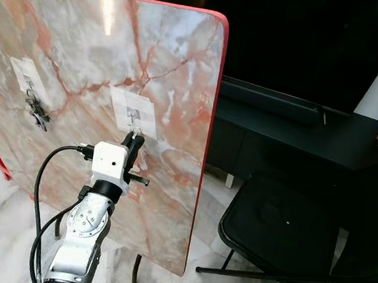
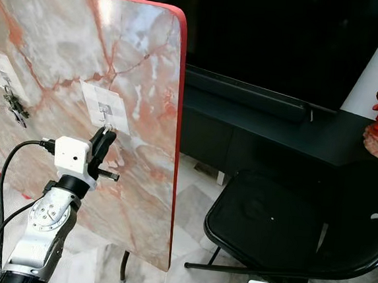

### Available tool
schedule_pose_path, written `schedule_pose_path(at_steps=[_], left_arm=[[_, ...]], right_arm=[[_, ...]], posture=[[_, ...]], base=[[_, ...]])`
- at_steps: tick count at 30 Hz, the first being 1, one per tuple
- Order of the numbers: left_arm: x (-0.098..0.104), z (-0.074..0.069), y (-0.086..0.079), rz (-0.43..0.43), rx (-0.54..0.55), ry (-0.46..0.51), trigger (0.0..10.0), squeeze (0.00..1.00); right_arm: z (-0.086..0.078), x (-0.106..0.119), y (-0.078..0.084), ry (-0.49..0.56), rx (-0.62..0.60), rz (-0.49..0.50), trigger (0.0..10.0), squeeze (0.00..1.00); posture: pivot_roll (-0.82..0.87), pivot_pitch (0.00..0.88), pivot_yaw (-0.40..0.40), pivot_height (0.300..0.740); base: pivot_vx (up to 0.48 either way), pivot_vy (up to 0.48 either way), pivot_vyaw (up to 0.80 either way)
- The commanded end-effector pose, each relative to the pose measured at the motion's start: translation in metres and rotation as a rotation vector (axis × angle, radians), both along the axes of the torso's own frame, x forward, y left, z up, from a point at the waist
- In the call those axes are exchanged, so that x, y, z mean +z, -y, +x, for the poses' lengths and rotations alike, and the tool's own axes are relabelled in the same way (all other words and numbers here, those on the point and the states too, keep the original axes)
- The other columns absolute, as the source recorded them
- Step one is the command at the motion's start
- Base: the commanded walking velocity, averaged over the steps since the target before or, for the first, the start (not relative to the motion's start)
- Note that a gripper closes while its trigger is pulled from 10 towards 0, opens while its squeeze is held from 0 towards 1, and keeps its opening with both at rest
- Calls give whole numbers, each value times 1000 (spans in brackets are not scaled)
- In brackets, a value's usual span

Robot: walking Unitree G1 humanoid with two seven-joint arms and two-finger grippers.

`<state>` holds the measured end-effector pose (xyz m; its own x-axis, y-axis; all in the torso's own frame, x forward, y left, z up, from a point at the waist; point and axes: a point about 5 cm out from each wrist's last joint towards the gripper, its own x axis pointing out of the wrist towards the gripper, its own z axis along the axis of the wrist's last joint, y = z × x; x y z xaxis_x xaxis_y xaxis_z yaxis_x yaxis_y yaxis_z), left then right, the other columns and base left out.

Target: Hang keys on a hook

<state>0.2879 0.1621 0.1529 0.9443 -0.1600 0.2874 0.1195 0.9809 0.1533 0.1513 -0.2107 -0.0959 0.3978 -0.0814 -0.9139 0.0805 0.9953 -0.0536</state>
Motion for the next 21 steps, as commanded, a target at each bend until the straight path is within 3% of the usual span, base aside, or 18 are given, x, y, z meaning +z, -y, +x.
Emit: schedule_pose_path(at_steps=[1,6,21], left_arm=[[4,4,-3,-21,23,-2,10000,0],[7,8,-8,-61,58,-22,10000,0],[10,11,-4,-63,39,-17,10000,0]], right_arm=[[0,0,2,-4,10,-10,10000,0],[0,0,3,-3,11,-12,10000,0],[-1,0,3,-5,10,-15,10000,0]], posture=[[16,0,-22,723],[11,0,-20,723],[9,0,-18,723]], base=[[0,0,0],[0,0,0],[0,0,0]])
